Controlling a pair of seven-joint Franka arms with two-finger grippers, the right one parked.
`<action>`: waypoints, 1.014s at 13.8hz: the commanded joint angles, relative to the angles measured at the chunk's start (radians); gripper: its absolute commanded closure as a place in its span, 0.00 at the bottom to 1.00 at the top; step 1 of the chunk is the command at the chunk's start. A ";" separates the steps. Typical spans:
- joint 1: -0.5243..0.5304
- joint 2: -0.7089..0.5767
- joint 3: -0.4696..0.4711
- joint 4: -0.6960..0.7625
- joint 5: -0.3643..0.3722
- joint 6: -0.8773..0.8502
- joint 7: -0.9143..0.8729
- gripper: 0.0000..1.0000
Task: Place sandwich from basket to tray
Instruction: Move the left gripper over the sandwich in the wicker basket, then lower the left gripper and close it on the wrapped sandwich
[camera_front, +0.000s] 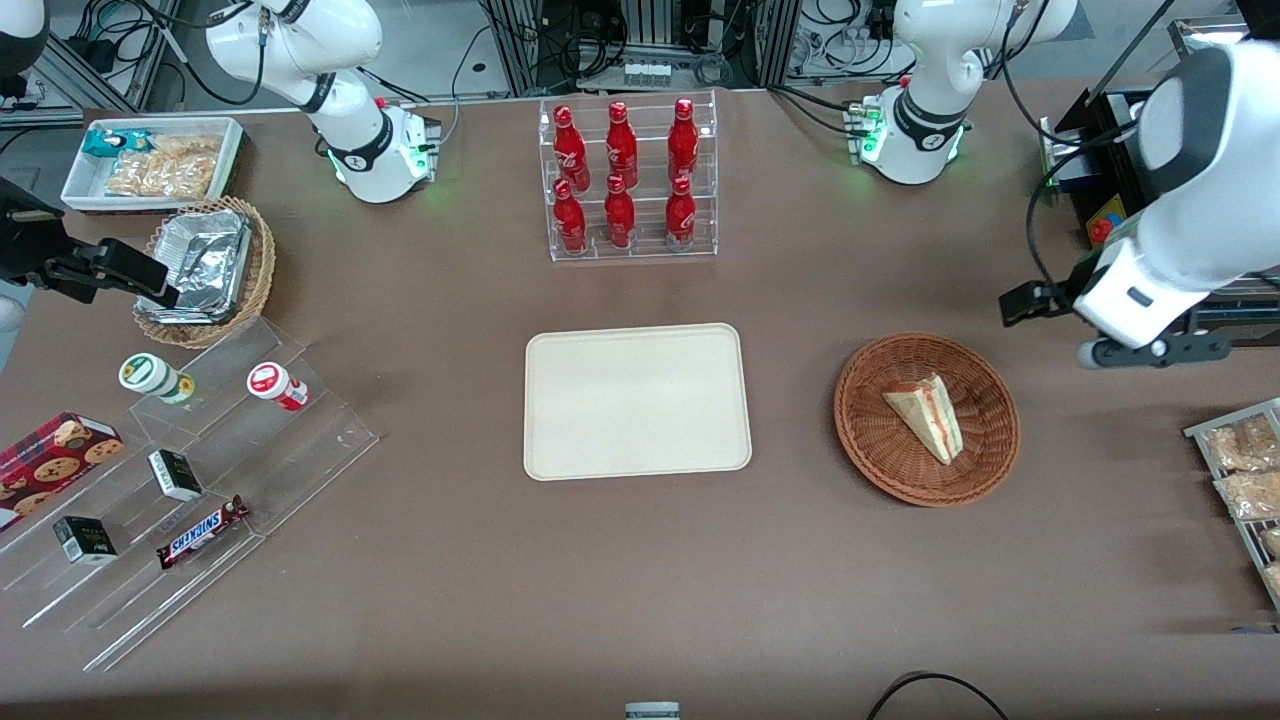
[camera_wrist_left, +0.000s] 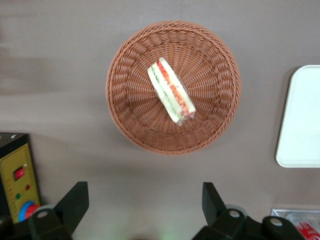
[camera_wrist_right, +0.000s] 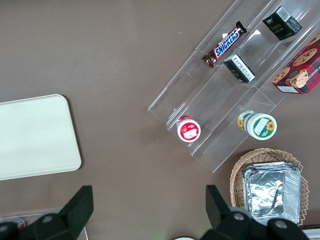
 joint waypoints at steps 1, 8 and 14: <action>-0.027 -0.014 -0.001 -0.154 -0.005 0.180 -0.001 0.00; -0.041 0.047 -0.003 -0.391 -0.006 0.587 -0.004 0.00; -0.073 0.095 -0.003 -0.400 -0.009 0.648 -0.417 0.00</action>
